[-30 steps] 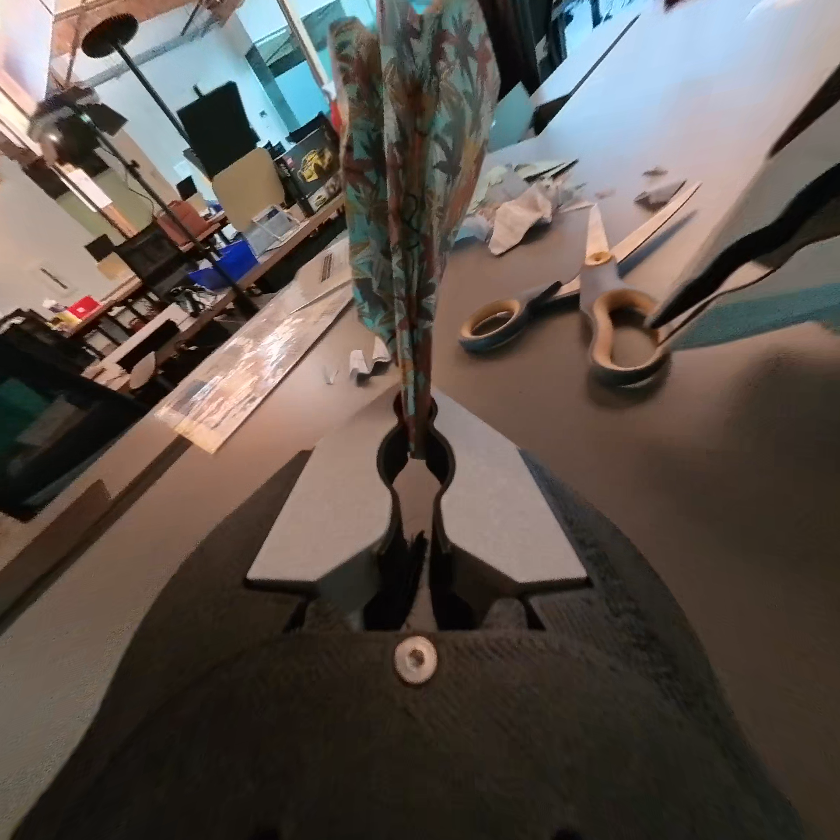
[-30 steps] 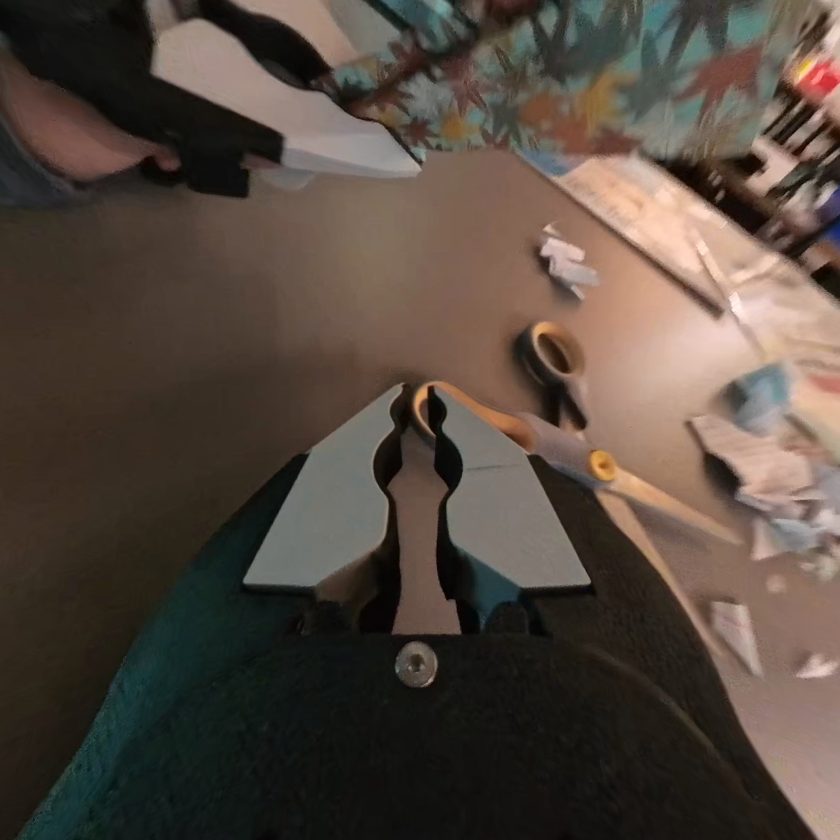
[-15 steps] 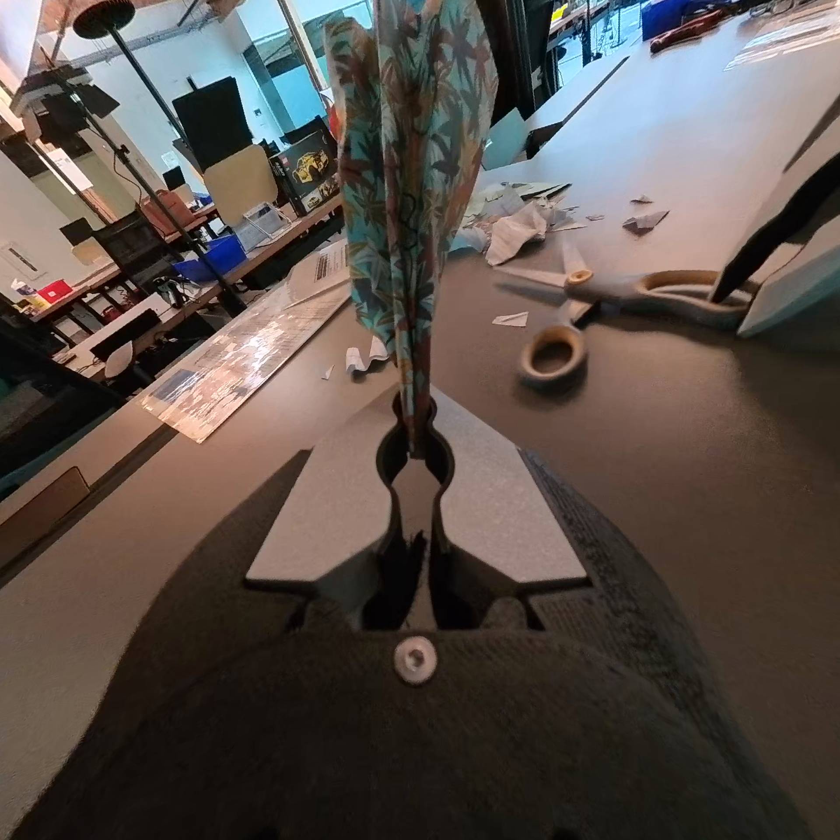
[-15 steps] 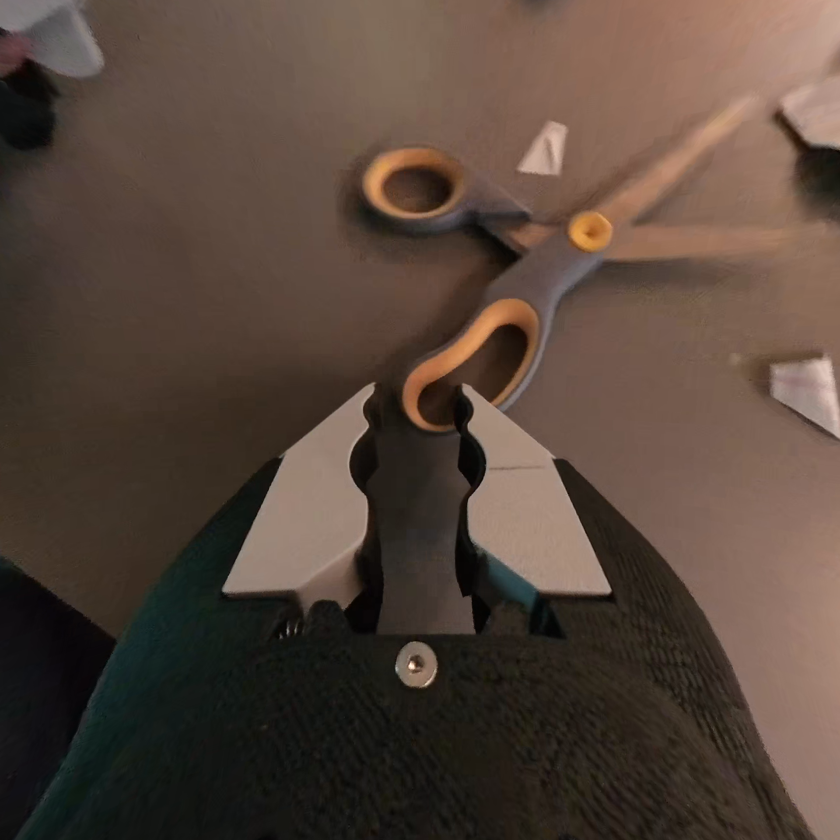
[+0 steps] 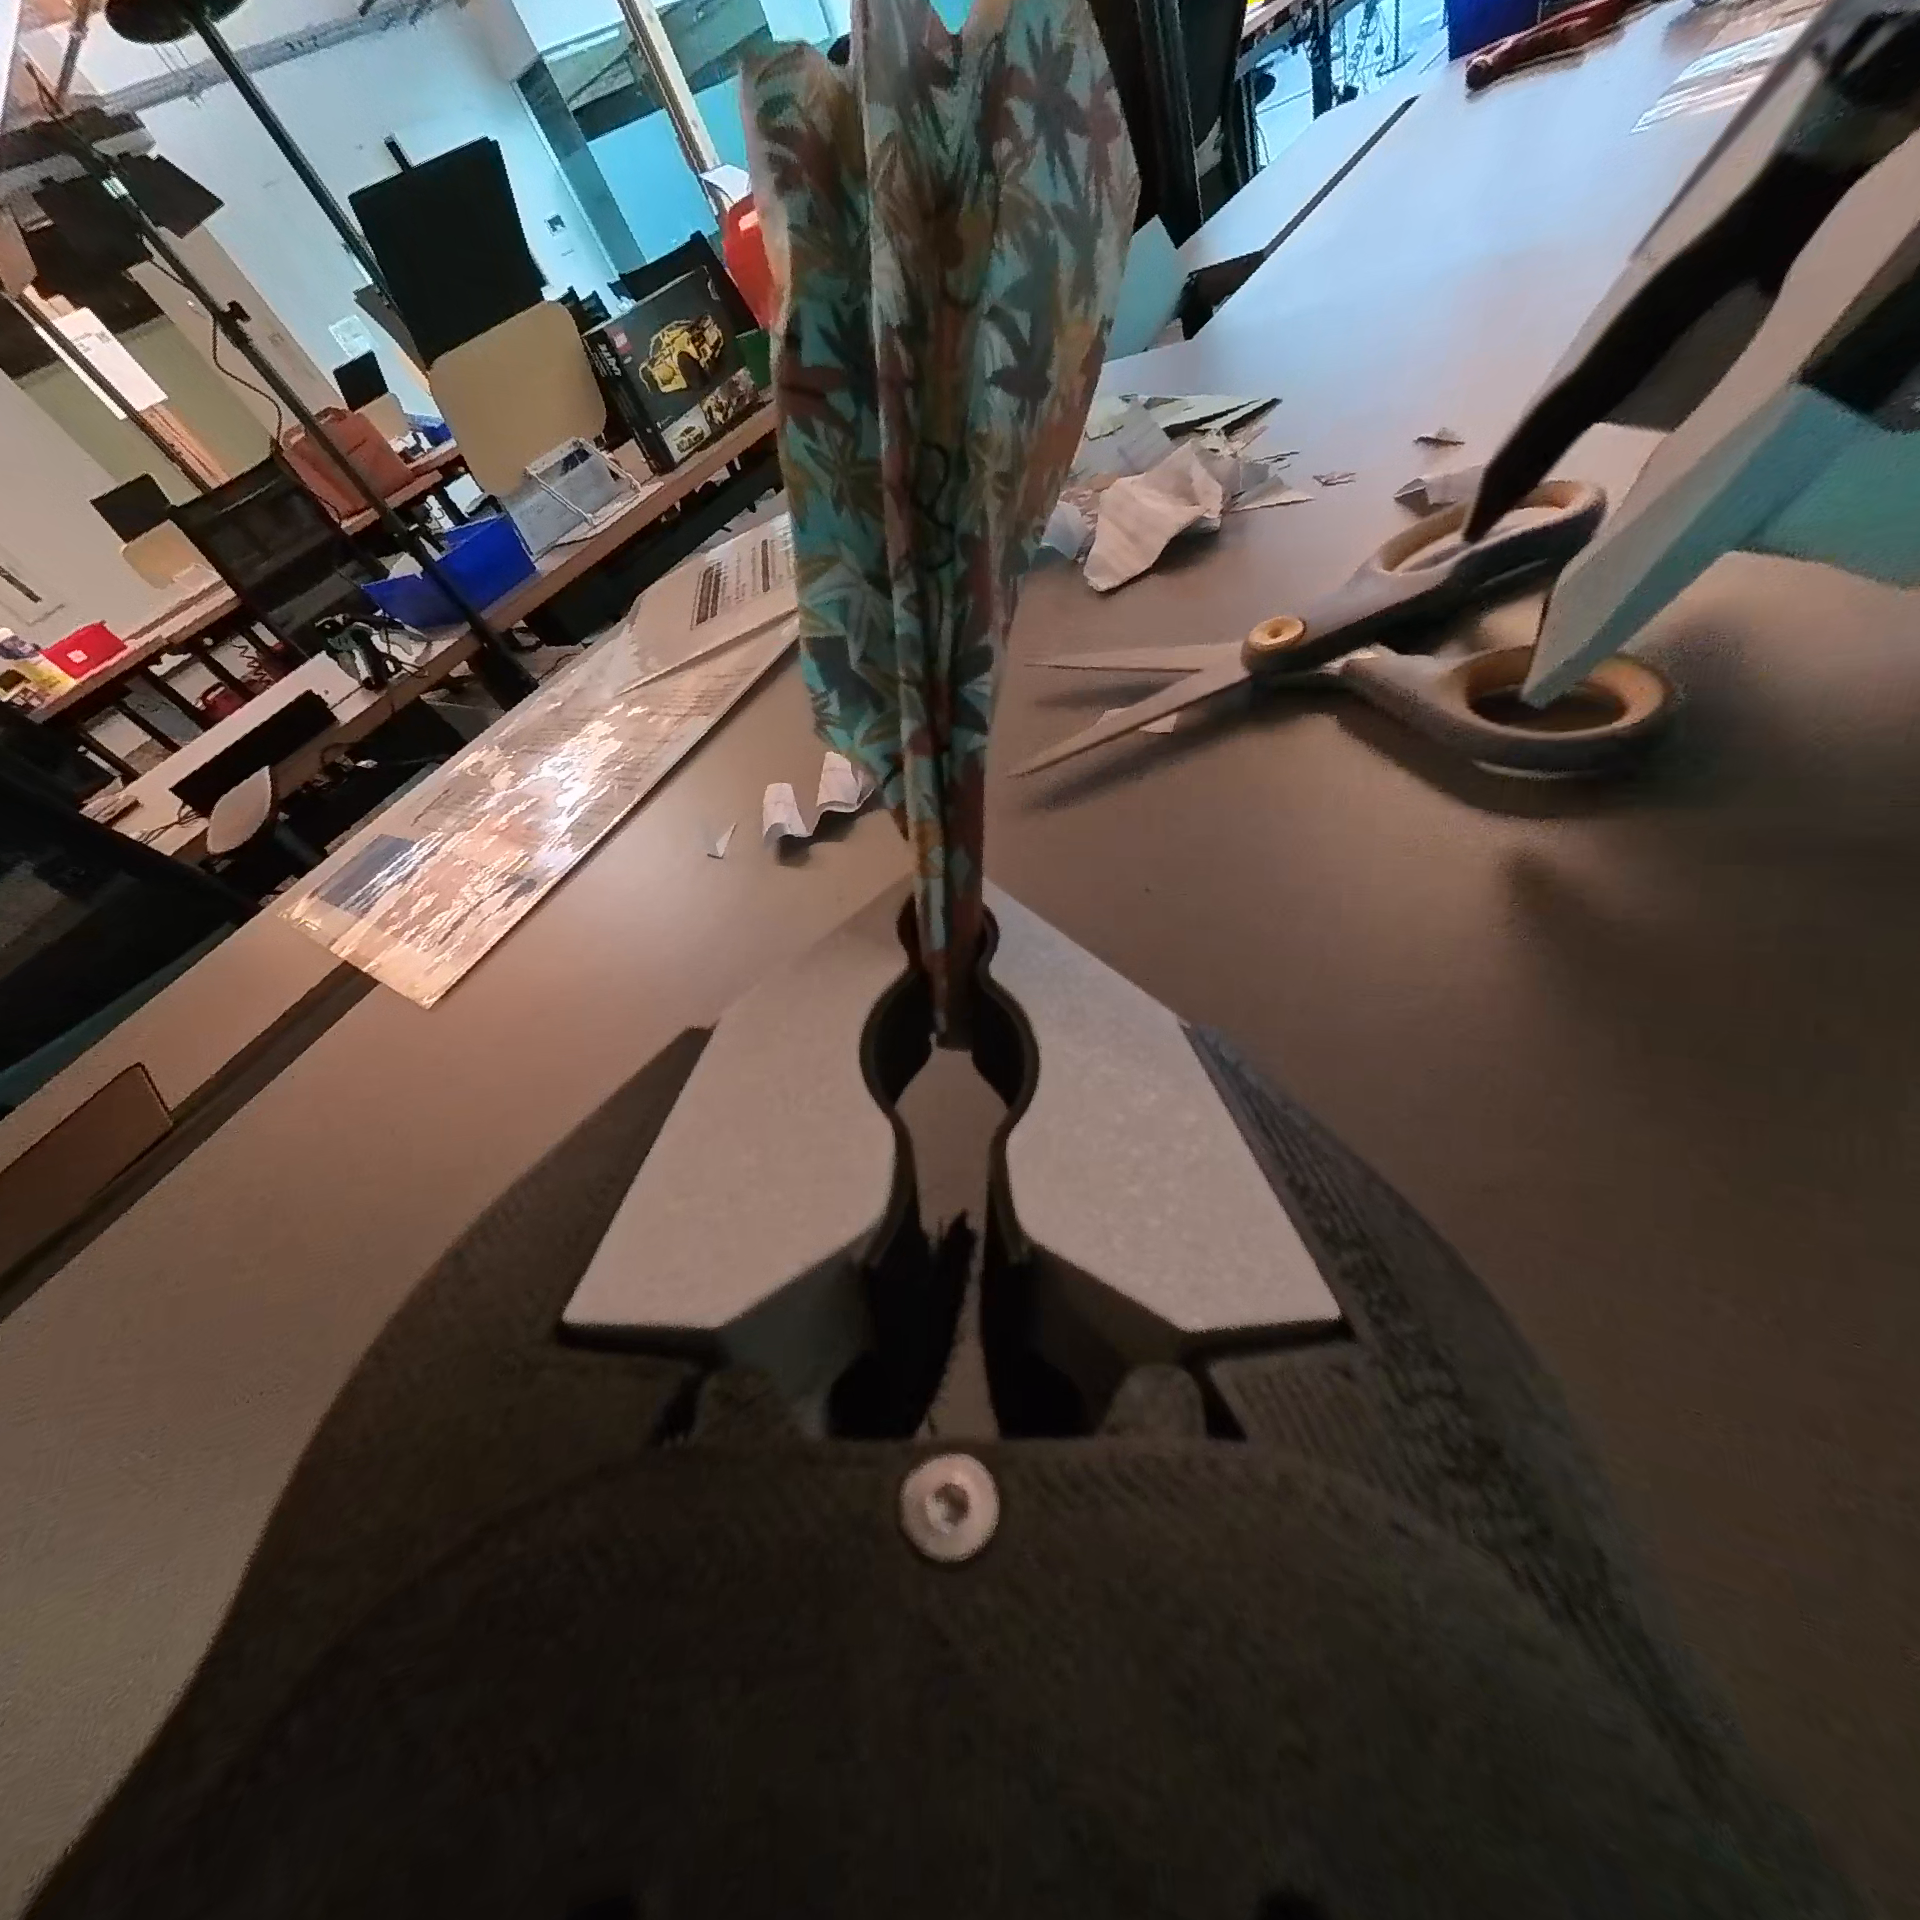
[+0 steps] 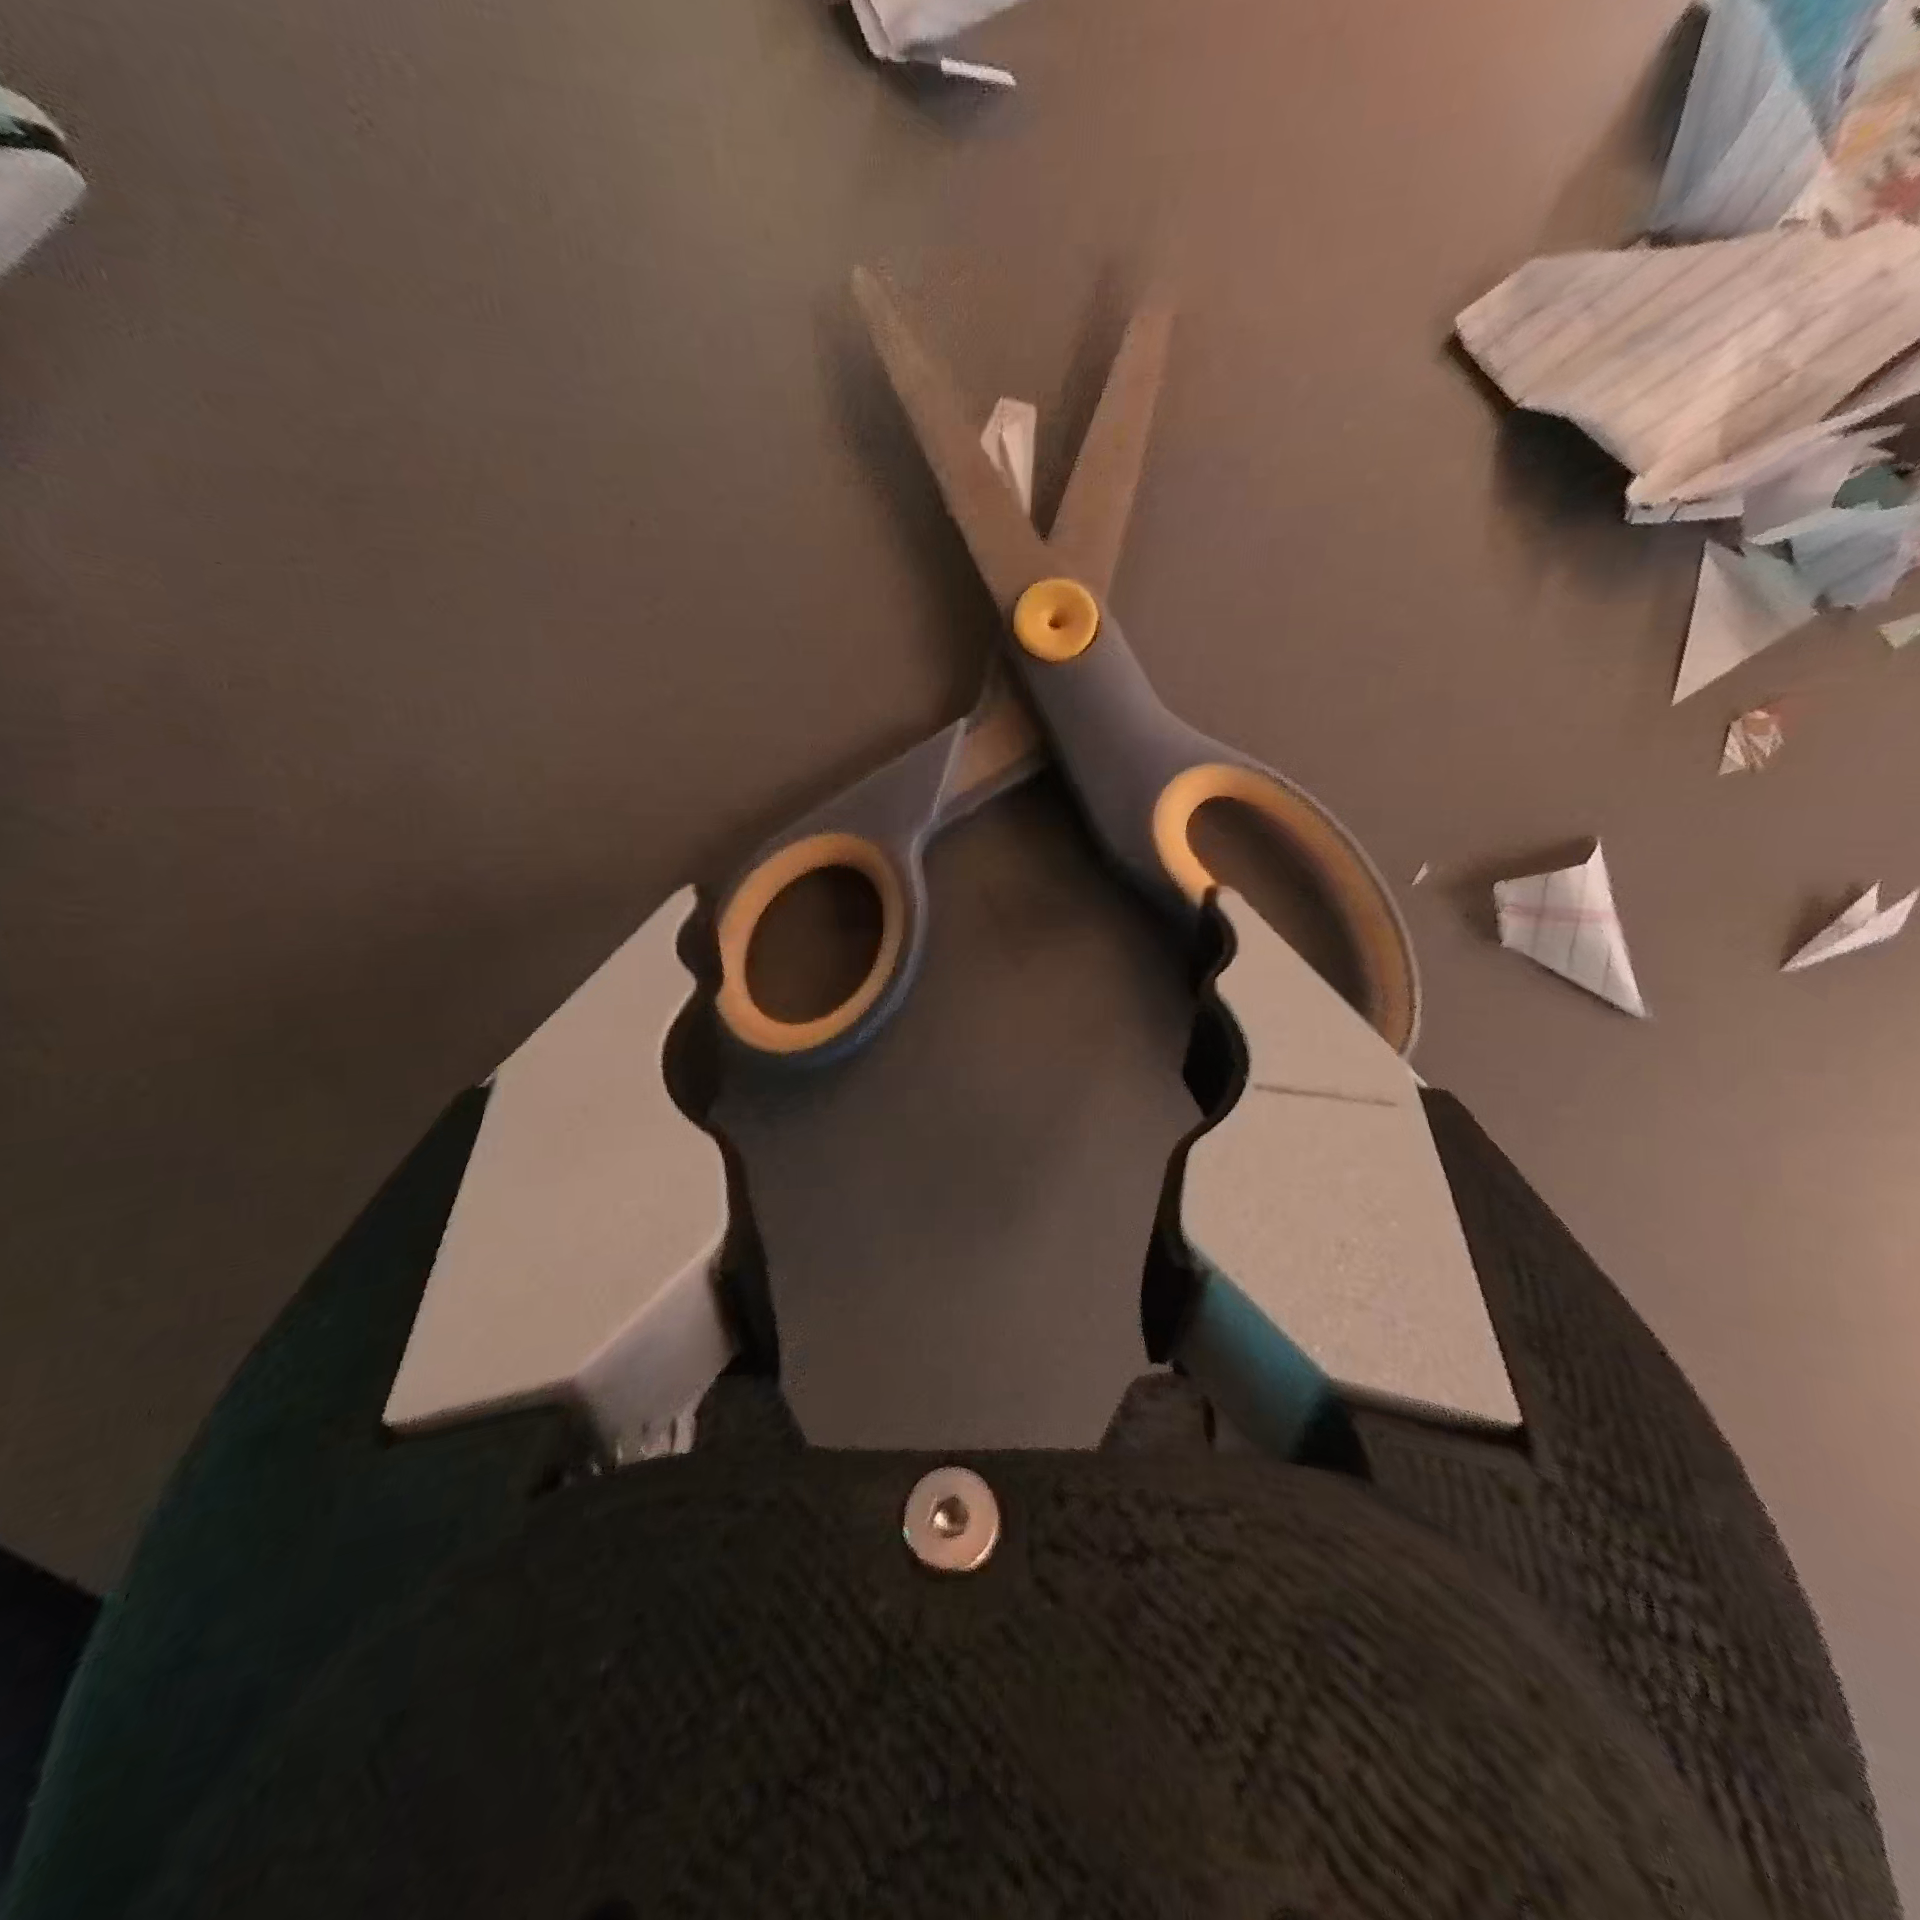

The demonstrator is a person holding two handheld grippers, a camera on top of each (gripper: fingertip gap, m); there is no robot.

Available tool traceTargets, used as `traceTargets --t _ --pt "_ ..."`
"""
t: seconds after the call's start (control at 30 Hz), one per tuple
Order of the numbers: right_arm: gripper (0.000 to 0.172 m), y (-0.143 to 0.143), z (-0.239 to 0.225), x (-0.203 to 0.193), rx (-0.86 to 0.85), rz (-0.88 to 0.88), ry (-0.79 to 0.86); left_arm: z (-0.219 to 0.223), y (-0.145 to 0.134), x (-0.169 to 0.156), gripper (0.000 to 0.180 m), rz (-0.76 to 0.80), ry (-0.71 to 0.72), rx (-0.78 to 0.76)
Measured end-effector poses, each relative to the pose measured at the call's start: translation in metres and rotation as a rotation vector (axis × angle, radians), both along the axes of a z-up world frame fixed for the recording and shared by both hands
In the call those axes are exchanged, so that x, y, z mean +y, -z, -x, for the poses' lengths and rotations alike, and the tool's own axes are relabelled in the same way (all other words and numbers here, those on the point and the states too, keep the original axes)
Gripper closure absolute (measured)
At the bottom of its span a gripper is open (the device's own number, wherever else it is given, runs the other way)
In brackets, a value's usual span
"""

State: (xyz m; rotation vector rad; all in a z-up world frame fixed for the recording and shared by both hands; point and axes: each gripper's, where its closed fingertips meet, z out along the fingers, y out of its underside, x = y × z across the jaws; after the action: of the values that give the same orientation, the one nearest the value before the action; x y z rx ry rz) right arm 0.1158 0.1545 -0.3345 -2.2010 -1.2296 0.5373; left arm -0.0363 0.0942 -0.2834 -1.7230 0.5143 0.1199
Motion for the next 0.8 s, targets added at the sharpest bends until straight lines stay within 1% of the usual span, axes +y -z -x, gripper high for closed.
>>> traceTargets --t 0.1,0.17,0.27,0.33,0.4,0.43,0.53,0.73,0.77,0.8 --pt "0.072 -0.002 -0.002 0.009 -0.036 -0.023 -0.099 0.0 0.001 0.0 0.18 0.006 0.001 -0.001" --pt "0.071 0.001 -0.003 0.009 -0.082 -0.015 -0.221 0.0 0.001 0.0 0.18 0.007 0.002 0.0" --pt "0.07 0.005 -0.006 0.012 -0.124 0.039 -0.327 0.0 0.001 0.0 0.18 0.008 0.002 -0.001" --pt "0.077 0.008 -0.008 0.015 -0.15 0.062 -0.359 0.0 0.001 0.0 0.18 0.01 0.002 -0.004" --pt "0.084 0.017 -0.016 0.022 -0.244 0.038 -0.381 0.0 0.001 0.001 0.18 0.012 0.003 -0.007" --pt "0.085 0.019 -0.017 0.024 -0.273 0.025 -0.394 0.001 0.001 0.001 0.18 0.012 0.003 -0.009" --pt "0.099 0.018 -0.017 0.022 -0.316 0.029 -0.418 0.001 0.0 0.001 0.18 0.013 0.002 -0.012" --pt "0.109 0.017 -0.017 0.016 -0.39 0.055 -0.411 0.004 0.0 0.001 0.18 0.014 -0.005 -0.015" --pt "0.113 0.017 -0.017 0.013 -0.4 0.058 -0.415 0.005 0.0 0.001 0.18 0.014 -0.006 -0.018" --pt "0.12 0.017 -0.017 0.01 -0.408 0.058 -0.426 0.005 0.0 0.001 0.18 0.015 -0.008 -0.019"
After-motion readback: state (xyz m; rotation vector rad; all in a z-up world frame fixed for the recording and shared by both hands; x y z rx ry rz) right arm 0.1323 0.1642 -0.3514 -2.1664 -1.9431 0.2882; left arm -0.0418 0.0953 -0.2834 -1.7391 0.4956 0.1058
